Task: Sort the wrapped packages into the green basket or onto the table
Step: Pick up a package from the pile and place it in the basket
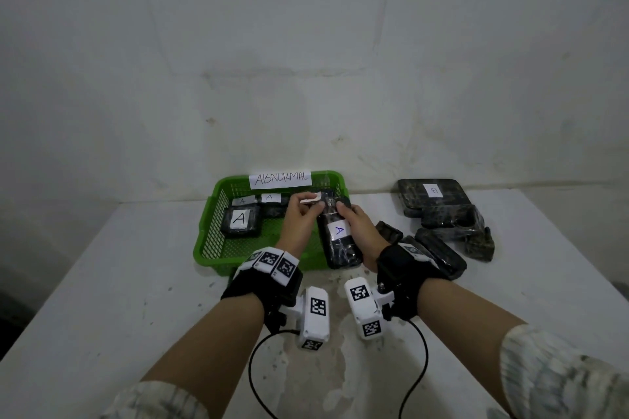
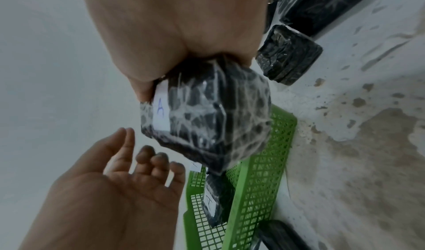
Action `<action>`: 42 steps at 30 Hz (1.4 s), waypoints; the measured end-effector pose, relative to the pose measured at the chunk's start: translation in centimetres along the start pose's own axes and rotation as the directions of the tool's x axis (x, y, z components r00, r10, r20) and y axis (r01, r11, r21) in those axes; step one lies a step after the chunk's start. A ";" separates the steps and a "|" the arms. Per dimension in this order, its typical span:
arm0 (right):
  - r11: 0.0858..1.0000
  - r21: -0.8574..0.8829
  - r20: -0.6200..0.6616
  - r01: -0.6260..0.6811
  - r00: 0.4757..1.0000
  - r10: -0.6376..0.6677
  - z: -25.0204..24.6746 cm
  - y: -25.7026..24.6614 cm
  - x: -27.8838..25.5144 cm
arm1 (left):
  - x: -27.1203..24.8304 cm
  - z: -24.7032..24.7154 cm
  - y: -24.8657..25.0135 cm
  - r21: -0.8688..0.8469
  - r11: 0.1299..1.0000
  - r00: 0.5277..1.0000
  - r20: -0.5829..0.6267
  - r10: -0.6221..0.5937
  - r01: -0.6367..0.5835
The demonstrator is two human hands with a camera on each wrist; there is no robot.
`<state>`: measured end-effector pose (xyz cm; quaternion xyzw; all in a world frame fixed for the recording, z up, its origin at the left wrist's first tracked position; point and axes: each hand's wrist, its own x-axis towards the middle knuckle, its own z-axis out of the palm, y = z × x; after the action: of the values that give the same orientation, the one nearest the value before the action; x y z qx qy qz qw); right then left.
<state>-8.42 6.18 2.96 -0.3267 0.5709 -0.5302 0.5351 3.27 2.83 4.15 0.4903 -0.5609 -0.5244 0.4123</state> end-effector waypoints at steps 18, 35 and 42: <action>0.999 0.014 0.088 -0.039 0.995 0.038 0.3 0.5 0.5 | -0.6 0.4 0.0 -0.107 0.992 0.994 0.096 -0.051 0.062; 0.963 0.255 0.205 -0.090 0.978 0.037 -0.7 0.2 -0.3 | -1.8 -0.5 1.3 -0.168 0.983 0.980 0.194 -0.045 0.078; 0.953 0.289 0.192 -0.085 0.981 0.029 -1.6 -0.2 -0.6 | -2.0 -0.3 0.6 -0.171 0.980 0.969 0.238 -0.062 0.104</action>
<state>-9.82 7.11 3.06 -0.2743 0.4417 -0.5613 0.6439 3.84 4.71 4.92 0.4093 -0.5338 -0.6438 0.3647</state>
